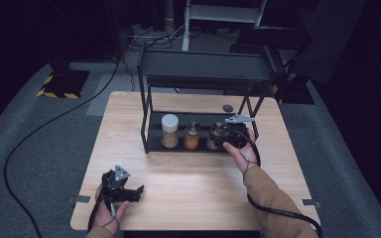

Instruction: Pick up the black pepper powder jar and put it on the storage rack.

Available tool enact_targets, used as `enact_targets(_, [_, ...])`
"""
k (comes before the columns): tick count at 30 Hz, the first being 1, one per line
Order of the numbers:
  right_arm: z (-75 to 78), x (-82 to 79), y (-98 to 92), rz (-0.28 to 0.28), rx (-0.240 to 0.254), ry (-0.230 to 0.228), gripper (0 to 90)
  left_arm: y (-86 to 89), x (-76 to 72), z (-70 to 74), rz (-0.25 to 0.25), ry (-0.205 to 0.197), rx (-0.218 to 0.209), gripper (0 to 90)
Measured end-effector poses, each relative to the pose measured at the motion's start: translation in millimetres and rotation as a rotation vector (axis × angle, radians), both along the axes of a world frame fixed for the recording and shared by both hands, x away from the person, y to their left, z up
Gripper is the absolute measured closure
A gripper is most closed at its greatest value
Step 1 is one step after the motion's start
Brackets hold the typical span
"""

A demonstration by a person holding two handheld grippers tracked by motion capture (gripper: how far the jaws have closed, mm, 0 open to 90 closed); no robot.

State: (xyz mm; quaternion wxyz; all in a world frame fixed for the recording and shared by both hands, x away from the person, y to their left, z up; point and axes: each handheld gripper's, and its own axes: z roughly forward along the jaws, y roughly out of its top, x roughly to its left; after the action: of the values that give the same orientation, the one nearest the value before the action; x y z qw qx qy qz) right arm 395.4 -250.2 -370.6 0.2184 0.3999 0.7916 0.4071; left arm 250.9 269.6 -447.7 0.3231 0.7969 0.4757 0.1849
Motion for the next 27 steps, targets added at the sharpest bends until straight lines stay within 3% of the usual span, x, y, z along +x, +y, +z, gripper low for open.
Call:
enact_targets(9, [18.3, -28.2, -19.9, 0.019, 0.002, -0.053, 7.3, -0.2, 0.0, 0.0, 0.001, 0.0, 0.0, 0.4])
enact_targets(27, [32.3, -78.6, -55.8, 0.044, 0.016, -0.076, 7.0, -0.6, 0.3, 0.1, 0.004, 0.001, -0.001, 0.4])
